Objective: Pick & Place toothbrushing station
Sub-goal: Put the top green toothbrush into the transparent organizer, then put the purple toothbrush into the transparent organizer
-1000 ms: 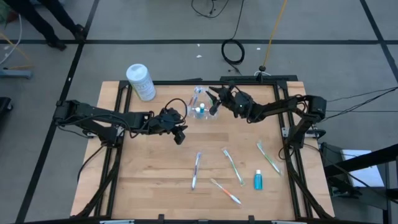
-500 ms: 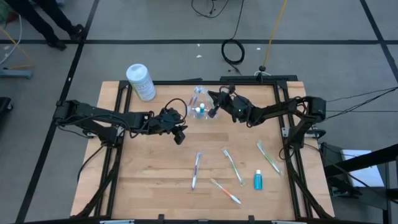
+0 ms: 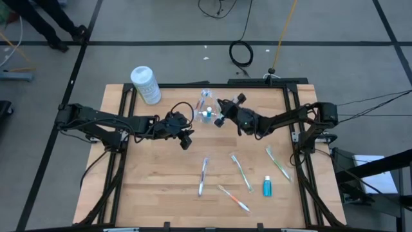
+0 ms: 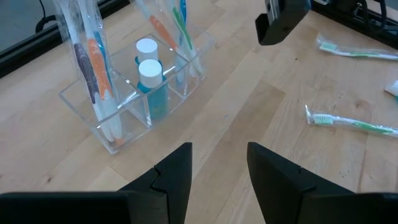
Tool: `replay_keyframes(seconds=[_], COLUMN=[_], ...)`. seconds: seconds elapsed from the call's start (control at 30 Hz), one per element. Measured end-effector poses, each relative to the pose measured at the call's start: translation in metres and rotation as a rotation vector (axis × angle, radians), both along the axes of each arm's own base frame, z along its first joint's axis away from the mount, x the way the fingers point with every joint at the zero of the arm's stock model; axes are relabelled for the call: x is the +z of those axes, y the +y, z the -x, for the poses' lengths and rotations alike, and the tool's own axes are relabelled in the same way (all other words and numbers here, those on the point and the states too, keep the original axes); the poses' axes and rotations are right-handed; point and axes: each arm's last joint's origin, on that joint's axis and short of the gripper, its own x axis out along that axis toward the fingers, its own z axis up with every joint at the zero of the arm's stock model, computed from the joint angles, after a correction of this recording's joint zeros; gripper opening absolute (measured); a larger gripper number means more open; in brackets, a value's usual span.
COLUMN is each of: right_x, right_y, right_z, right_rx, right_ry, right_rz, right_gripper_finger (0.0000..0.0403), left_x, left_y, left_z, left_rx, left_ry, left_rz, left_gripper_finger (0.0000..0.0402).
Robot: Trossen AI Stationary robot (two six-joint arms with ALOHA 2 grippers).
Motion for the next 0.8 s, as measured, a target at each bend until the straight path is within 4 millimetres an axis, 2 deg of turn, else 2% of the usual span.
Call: replay_keyframes(seconds=[0.33,0.53,0.8], right_x=[0.001,0.001,0.017], right_y=[0.000,0.007,0.020], right_z=[0.002,0.000,0.005], right_rx=[-0.086,-0.065,-0.027], right_ry=[0.015,0.033,0.020], right_rz=[0.031,0.044,0.051], right_gripper_finger=[0.0013,0.0065,0.0129], left_x=[0.000,0.000,0.000], left_y=[0.000,0.000,0.000], left_z=[0.000,0.000,0.000], left_rx=[0.000,0.000,0.001], left_ry=[0.000,0.001,0.000], left_rz=[0.000,0.000,0.001], left_gripper_finger=[0.0159,0.0159,0.0159])
